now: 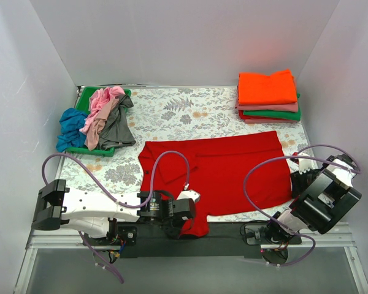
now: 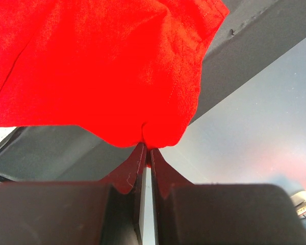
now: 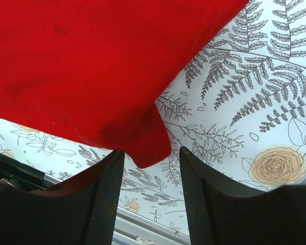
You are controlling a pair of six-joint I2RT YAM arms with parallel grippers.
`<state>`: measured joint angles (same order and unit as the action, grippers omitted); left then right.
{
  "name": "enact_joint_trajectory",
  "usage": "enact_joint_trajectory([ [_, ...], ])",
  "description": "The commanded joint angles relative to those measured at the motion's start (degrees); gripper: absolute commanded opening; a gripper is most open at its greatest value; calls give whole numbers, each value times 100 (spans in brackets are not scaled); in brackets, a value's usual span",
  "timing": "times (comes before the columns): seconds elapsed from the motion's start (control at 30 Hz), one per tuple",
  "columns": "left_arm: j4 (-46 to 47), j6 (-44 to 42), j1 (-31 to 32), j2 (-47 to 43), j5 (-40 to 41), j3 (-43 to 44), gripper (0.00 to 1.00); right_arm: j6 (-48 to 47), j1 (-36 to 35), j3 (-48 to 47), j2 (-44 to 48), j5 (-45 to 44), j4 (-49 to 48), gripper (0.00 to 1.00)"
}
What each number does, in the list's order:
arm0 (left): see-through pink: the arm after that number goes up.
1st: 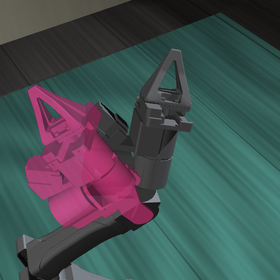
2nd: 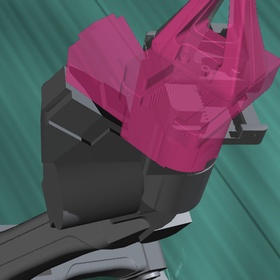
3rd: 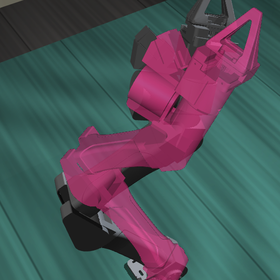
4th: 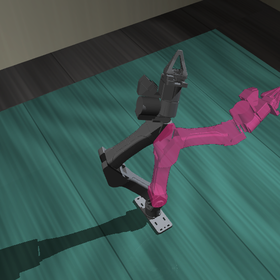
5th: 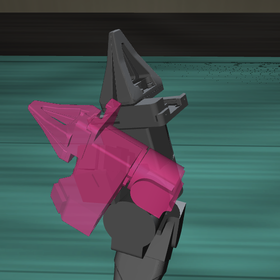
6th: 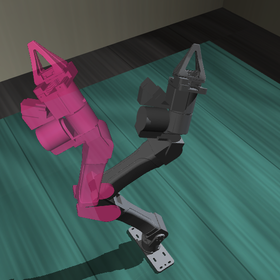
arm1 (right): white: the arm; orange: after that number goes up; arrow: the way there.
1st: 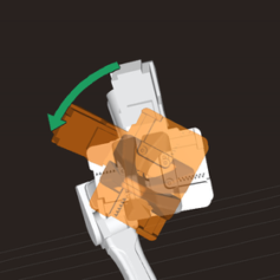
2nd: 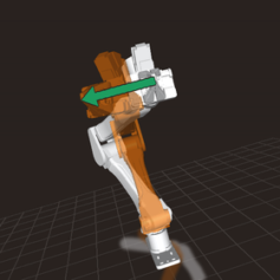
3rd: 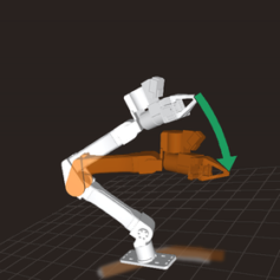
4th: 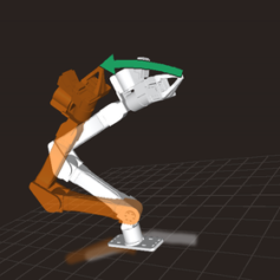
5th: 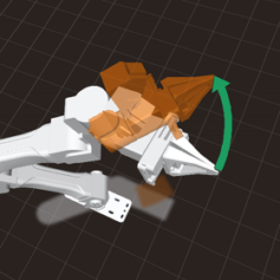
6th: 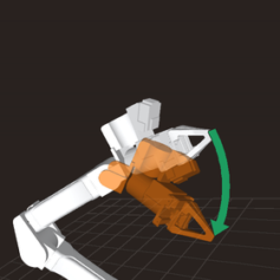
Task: Fold and stack the t-shirts
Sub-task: Fold the tshirt
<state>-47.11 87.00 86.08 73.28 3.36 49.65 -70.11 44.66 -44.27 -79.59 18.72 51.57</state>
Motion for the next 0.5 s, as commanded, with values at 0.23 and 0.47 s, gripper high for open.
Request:
enact_joint_trajectory([
  [0.23, -105, 36, -21, -270, -54, 107, 0, 41, 34, -503, 348, 317, 318, 53],
  [0.47, -61, 54, -22, -393, -81, 36, 0, 41, 42, -407, 401, 422, 406, 50],
])
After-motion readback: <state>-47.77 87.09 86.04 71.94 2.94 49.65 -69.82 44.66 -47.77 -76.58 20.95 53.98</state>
